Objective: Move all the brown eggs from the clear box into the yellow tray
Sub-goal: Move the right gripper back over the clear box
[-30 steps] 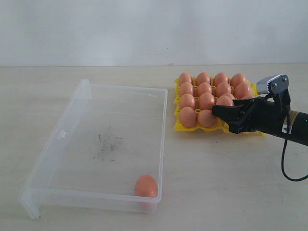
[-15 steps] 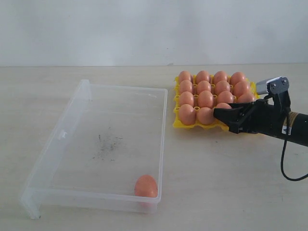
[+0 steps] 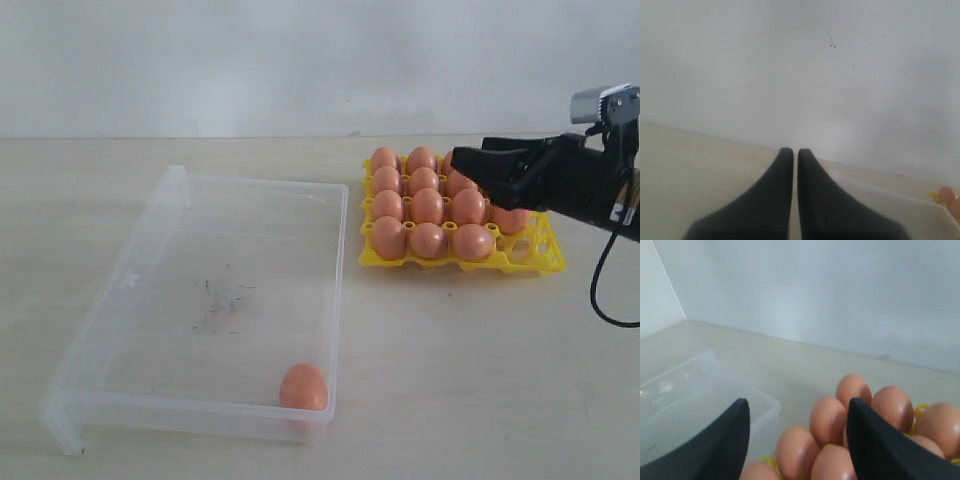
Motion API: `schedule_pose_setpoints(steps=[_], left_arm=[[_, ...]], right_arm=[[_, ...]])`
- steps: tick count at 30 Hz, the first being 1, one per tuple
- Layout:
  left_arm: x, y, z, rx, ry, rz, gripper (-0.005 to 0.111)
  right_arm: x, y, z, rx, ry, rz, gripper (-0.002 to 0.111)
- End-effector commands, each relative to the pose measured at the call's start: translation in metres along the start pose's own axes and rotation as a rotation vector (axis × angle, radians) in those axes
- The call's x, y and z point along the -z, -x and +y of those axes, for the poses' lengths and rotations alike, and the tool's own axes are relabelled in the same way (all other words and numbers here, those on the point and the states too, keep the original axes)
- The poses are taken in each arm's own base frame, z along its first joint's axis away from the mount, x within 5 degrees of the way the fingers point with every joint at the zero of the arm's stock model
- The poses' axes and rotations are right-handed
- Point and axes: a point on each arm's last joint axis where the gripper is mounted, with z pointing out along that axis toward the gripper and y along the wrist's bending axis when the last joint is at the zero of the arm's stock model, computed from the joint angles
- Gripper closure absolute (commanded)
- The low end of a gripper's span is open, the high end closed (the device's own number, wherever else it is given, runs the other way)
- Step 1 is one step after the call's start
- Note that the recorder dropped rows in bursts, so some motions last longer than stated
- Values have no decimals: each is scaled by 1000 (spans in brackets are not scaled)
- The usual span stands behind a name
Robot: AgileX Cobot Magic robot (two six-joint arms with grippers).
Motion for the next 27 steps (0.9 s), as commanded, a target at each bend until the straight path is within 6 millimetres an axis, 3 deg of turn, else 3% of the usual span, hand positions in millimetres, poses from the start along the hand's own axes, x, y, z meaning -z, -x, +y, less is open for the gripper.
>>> schedule_pose_setpoints(steps=[1, 3, 5, 7, 10, 13, 16, 19, 21, 22, 23, 24, 27], left_arm=[[0, 1, 0, -2, -5, -4, 103], [0, 1, 0, -2, -5, -4, 103], [0, 1, 0, -2, -5, -4, 103], [0, 1, 0, -2, -5, -4, 103], [0, 1, 0, -2, -5, -4, 103], [0, 1, 0, -2, -5, -4, 103], [0, 1, 0, -2, -5, -4, 103], [0, 1, 0, -2, -5, -4, 103], [0, 1, 0, -2, -5, -4, 103], [0, 1, 0, -2, -5, -4, 103], [0, 1, 0, -2, -5, -4, 103], [0, 1, 0, -2, -5, -4, 103], [0, 1, 0, -2, -5, -4, 103]], right_arm=[[3, 25, 16, 26, 68, -28, 56], [1, 31, 30, 81, 133, -8, 61], [-7, 35, 51, 157, 201, 50, 78], [-23, 36, 74, 267, 253, 148, 107], [-54, 36, 105, 378, 240, 317, 109], [-82, 37, 137, 504, 85, 487, 109], [-97, 42, 167, 623, -30, 514, 109], [-101, 41, 192, 656, -46, 496, 109], [-102, 42, 198, 731, -143, 484, 109], [-96, 53, 192, 878, -407, 484, 109], [-92, 59, 188, 940, -532, 498, 109], [-79, 69, 181, 1053, -734, 627, 109], [-69, 67, 184, 951, -628, 1014, 109]])
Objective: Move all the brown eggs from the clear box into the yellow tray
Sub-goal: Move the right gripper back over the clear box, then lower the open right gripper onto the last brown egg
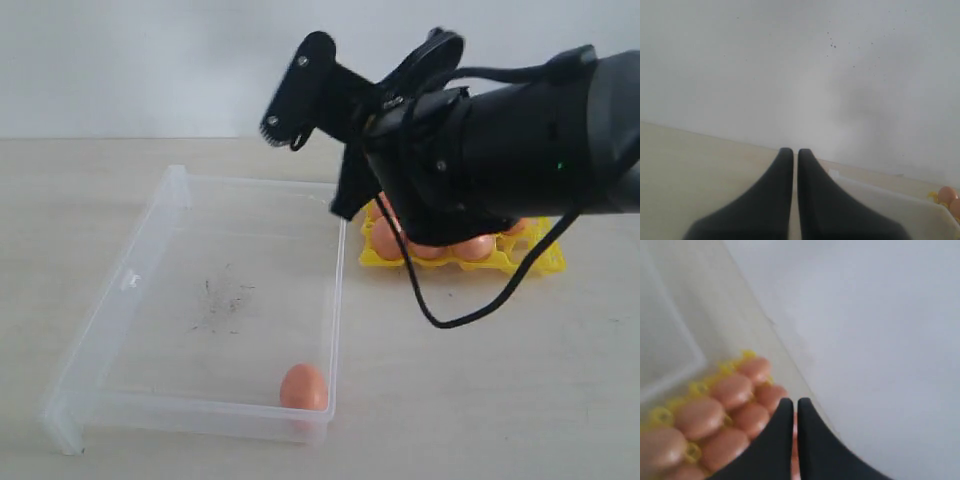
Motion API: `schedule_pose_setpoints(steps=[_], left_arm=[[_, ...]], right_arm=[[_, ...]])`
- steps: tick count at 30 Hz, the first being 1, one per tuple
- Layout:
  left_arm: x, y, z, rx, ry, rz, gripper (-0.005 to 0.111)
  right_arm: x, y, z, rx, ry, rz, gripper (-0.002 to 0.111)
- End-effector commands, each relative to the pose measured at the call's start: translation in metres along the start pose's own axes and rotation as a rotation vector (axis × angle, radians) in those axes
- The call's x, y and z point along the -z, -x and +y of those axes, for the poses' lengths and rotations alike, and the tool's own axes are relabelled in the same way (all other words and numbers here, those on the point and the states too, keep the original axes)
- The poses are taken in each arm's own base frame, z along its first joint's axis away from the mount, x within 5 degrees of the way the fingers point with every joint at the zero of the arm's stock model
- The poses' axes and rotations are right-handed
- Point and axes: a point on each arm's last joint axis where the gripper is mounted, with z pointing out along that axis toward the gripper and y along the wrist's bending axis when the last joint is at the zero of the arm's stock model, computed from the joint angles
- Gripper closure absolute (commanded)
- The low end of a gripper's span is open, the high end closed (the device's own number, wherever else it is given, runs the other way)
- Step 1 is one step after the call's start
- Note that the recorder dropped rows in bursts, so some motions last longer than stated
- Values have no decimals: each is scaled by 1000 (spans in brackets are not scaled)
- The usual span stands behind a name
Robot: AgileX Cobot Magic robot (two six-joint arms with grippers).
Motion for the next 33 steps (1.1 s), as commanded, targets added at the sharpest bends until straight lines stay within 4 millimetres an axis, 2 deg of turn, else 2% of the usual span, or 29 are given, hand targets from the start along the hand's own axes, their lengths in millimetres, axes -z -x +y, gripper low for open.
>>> schedule_pose_setpoints(steps=[1, 2, 3, 4, 5, 6, 8, 9, 10, 12, 16, 17, 19, 22, 33], left_arm=[[0, 1, 0, -2, -5, -4, 103], [0, 1, 0, -2, -5, -4, 103], [0, 1, 0, -2, -5, -4, 103], [0, 1, 0, -2, -5, -4, 103], [0, 1, 0, -2, -5, -4, 103], [0, 1, 0, -2, -5, -4, 103], [0, 1, 0, -2, -5, -4, 103], [0, 1, 0, -2, -5, -4, 103], [0, 1, 0, -2, -5, -4, 103], [0, 1, 0, -2, -5, -4, 103], [0, 1, 0, -2, -5, -4, 103], [0, 1, 0, -2, -5, -4, 103], [0, 1, 0, -2, -5, -4, 103], [0, 1, 0, -2, -5, -4, 103], [0, 1, 0, -2, -5, -4, 103]], right_arm=[[17, -14, -6, 94, 283, 412, 109], [28, -3, 2, 23, 591, 430, 109], [38, 19, 0, -143, 779, 359, 109], [41, 28, -1, -220, 839, 328, 109], [45, 46, -1, -329, 934, 309, 109], [46, 52, -2, -351, 975, 325, 109], [42, 62, 12, -394, 1100, 479, 109], [33, 67, 23, -421, 1124, 511, 108], [25, 69, 35, -425, 1130, 541, 107], [15, 69, 56, -402, 1145, 581, 95], [0, 62, 85, -381, 1136, 669, 54], [-5, 58, 91, -393, 1110, 711, 47], [-14, 51, 103, -390, 1083, 759, 51], [-21, 46, 109, -349, 1052, 772, 57], [-23, 44, 108, -331, 995, 779, 57]])
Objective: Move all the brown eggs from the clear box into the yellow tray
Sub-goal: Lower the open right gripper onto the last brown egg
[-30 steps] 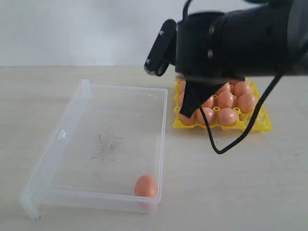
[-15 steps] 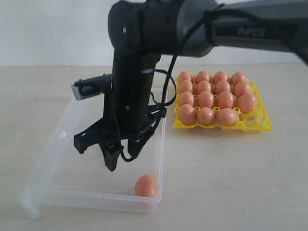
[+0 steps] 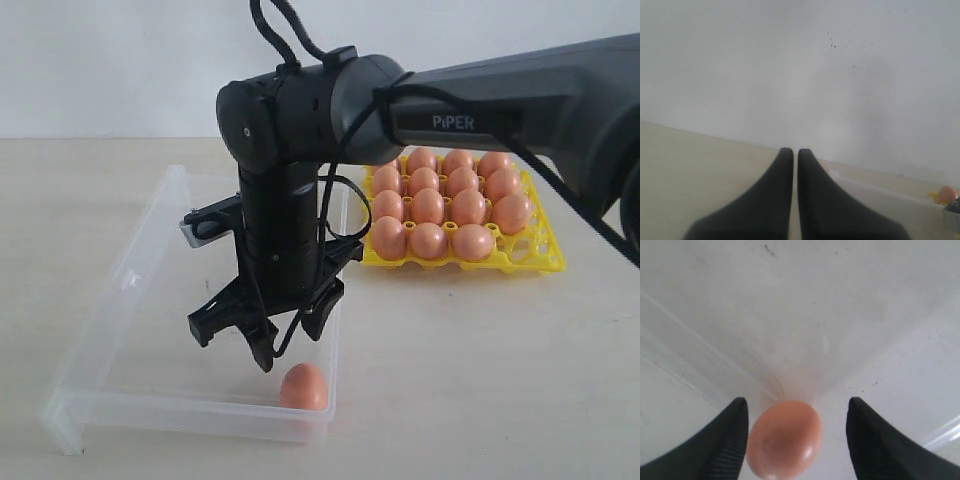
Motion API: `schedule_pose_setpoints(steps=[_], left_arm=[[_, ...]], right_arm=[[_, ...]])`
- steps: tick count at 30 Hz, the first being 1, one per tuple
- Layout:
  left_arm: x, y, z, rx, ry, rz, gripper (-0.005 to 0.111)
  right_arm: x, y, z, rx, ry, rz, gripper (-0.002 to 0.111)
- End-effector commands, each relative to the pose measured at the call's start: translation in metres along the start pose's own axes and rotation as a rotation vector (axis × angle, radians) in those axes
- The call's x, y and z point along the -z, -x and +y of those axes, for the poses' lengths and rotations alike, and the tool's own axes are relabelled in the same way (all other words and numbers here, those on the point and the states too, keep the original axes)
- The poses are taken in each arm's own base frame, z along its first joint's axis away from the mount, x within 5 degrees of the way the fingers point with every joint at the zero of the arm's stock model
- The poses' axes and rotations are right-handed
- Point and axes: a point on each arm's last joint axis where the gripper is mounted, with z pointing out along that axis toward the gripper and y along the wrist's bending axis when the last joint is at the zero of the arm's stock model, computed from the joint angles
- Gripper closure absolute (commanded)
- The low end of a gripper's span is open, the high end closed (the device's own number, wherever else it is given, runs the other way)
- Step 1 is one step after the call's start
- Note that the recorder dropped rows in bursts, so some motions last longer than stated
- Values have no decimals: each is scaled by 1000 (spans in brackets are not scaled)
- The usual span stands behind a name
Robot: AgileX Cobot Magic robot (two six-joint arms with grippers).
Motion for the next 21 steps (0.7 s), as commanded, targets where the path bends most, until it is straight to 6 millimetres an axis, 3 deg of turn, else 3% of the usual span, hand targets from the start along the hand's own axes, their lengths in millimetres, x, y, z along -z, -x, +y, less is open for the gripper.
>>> schedule_pose_setpoints(steps=[1, 21], left_arm=[[0, 1, 0, -2, -5, -4, 103], [0, 1, 0, -2, -5, -4, 103]], right_arm=[[3, 0, 1, -17, -10, -4, 57], [-20, -17, 2, -69, 30, 100, 57]])
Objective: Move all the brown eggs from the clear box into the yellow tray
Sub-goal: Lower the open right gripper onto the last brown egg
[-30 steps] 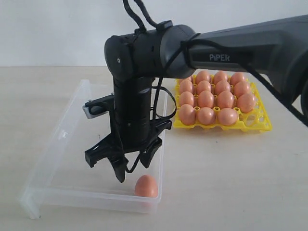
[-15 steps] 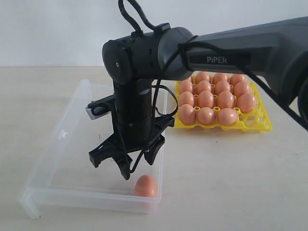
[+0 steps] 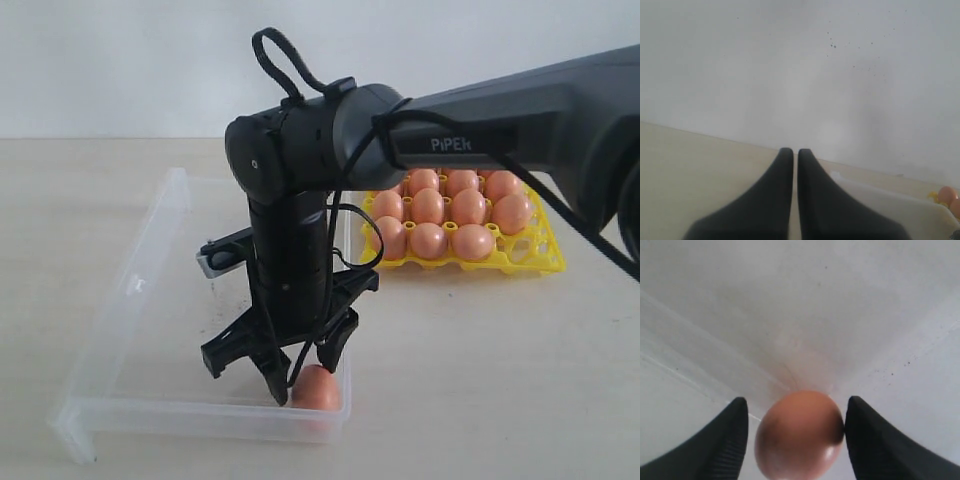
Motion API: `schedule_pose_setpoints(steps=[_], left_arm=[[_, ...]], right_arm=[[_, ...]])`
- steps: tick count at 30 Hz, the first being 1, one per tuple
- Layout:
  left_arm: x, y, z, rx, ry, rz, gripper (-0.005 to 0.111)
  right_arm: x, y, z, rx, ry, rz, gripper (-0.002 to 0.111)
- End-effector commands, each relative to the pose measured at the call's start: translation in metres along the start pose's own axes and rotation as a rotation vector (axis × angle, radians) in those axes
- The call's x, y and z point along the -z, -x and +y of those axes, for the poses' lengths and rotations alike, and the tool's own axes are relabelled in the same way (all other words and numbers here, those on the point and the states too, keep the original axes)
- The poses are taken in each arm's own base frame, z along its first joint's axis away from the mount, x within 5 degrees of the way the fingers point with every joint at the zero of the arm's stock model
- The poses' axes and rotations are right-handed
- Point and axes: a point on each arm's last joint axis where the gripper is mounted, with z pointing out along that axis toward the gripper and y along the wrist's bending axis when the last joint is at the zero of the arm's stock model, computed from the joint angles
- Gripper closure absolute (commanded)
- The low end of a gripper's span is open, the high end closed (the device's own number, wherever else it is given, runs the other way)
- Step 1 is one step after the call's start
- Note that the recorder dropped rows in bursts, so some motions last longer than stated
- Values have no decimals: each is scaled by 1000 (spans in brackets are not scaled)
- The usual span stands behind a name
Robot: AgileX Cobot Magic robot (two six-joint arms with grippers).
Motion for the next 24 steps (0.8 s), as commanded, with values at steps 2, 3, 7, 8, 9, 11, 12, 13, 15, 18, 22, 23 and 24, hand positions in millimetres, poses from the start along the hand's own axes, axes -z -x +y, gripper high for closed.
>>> schedule_pose_setpoints(steps=[2, 3, 7, 8, 9, 11, 12, 13, 15, 18, 22, 23, 24], left_arm=[[0, 1, 0, -2, -5, -4, 103], [0, 1, 0, -2, -5, -4, 103], [0, 1, 0, -2, -5, -4, 103], [0, 1, 0, -2, -5, -4, 103], [0, 1, 0, -2, -5, -4, 103], [0, 1, 0, -2, -5, -4, 103], [0, 1, 0, -2, -5, -4, 103], [0, 1, 0, -2, -5, -4, 103], [0, 1, 0, -2, -5, -4, 103], [0, 1, 0, -2, -5, -4, 103], [0, 1, 0, -2, -5, -4, 103], [0, 1, 0, -2, -5, -4, 103], [0, 1, 0, -2, -5, -4, 103]], right_arm=[[0, -3, 3, -22, 40, 16, 57], [0, -3, 4, -21, 45, 16, 57], [0, -3, 5, 5, 57, 17, 57], [0, -3, 4, 18, 56, 16, 57], [0, -3, 4, 31, 50, 15, 57], [0, -3, 2, 83, 28, 13, 57], [0, -3, -1, 116, -2, 11, 57], [0, -2, -4, 129, -38, 9, 57], [0, -2, -9, 147, -87, 6, 57], [0, -2, -8, 187, -85, 8, 57], [-1, -2, -3, 170, -22, 13, 57], [-3, -2, -2, 158, -14, 17, 57], [-5, -2, -2, 144, -6, 22, 57]])
